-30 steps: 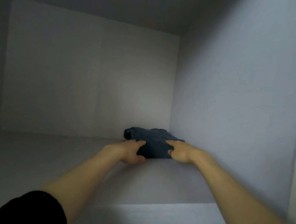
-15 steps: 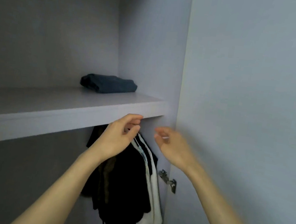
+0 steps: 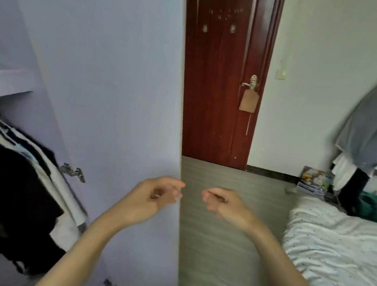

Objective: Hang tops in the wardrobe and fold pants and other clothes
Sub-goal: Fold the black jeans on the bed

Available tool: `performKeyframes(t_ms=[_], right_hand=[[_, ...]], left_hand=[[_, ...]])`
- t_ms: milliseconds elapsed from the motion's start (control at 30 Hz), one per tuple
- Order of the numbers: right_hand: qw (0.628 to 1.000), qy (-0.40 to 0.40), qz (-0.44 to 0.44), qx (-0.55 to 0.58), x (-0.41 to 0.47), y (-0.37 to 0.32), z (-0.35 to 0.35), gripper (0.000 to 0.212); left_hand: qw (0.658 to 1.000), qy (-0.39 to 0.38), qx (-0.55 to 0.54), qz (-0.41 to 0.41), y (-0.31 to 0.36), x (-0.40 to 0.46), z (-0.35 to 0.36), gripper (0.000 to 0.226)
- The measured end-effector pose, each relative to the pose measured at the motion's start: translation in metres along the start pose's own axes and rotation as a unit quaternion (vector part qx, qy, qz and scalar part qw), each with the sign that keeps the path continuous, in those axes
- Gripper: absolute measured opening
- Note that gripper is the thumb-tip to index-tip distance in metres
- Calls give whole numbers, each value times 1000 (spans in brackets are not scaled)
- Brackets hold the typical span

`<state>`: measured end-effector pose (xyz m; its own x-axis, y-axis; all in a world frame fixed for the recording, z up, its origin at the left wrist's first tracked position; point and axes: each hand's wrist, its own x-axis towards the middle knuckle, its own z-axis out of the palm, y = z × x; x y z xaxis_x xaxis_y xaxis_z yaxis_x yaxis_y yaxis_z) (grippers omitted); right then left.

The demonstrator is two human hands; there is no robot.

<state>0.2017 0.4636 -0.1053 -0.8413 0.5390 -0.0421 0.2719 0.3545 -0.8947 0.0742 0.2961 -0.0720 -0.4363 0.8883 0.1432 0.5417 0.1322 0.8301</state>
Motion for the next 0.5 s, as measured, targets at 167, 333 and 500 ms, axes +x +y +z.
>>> performKeyframes(t_ms=[167,333,500], right_hand=[[993,100,69,-3,-45,80,-121,28],[966,208,151,20,-90,154,-230,27],[943,259,207,26,-94,203,-299,28]], left_hand=[[993,-111,32,34,35,77,133,24],[979,-195,3,66,62,147,250,24],[961,-258,-10,99,71,225,330,28]])
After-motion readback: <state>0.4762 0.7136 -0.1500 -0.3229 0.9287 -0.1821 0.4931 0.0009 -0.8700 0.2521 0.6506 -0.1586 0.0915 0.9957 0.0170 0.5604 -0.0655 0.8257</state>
